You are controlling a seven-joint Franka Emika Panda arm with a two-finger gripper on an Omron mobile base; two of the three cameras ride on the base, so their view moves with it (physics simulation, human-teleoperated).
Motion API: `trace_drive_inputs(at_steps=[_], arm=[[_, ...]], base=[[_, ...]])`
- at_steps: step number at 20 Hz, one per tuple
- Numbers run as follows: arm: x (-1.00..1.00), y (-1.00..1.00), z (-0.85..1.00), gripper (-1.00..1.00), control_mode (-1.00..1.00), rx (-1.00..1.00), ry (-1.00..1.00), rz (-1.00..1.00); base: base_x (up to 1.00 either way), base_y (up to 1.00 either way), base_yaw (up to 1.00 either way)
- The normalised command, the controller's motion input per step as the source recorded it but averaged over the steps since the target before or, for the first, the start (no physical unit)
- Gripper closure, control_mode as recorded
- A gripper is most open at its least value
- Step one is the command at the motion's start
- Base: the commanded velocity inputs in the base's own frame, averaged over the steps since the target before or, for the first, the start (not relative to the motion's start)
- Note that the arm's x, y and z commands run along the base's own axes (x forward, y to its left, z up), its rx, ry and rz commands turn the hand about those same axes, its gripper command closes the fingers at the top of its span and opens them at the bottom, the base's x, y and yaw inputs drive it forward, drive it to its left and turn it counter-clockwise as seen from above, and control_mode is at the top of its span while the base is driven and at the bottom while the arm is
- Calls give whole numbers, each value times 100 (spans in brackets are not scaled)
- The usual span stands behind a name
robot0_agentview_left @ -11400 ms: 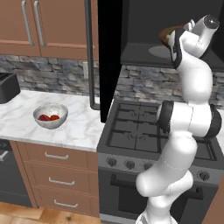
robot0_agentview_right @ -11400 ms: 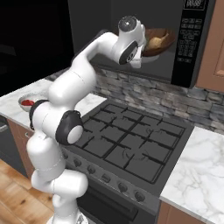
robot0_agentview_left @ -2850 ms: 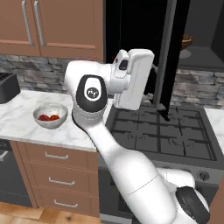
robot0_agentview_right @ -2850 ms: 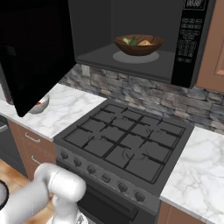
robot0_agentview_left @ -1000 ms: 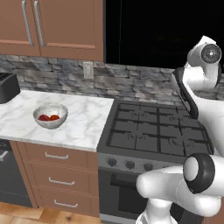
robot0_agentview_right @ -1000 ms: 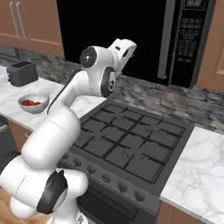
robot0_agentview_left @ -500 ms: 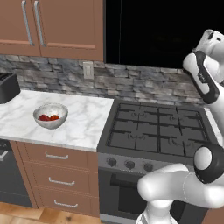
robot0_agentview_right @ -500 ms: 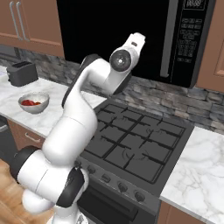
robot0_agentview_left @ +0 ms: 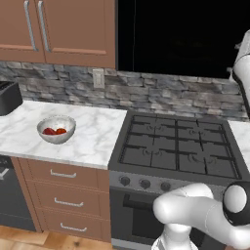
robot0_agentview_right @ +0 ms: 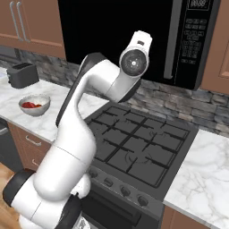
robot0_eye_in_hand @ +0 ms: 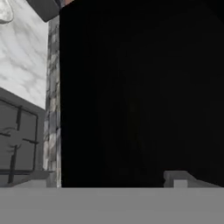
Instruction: Place the bowl containing the onion and broccoli in the microwave. Close the microwave door and press the start button to microwave the meal.
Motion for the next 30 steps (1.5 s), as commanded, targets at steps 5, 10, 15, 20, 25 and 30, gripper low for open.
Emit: trace_drive_inputs(at_steps=[5,10,15,20,25,30], arm=[[-98,-37,0,-100,-100,1,-25,-3],[-54,-85,0,-100,-100,13,-12,0],[-33,-83,1,-100,-100,18,-6,0],[-8,-52,0,-100,-100,13,-1,0],[15,-3,0,100,-100,2,0,2],[28,-2,0,100,-100,3,0,5]], base=[[0,0,0],[0,0,0],[0,0,0],[0,0,0],[0,0,0],[0,0,0]])
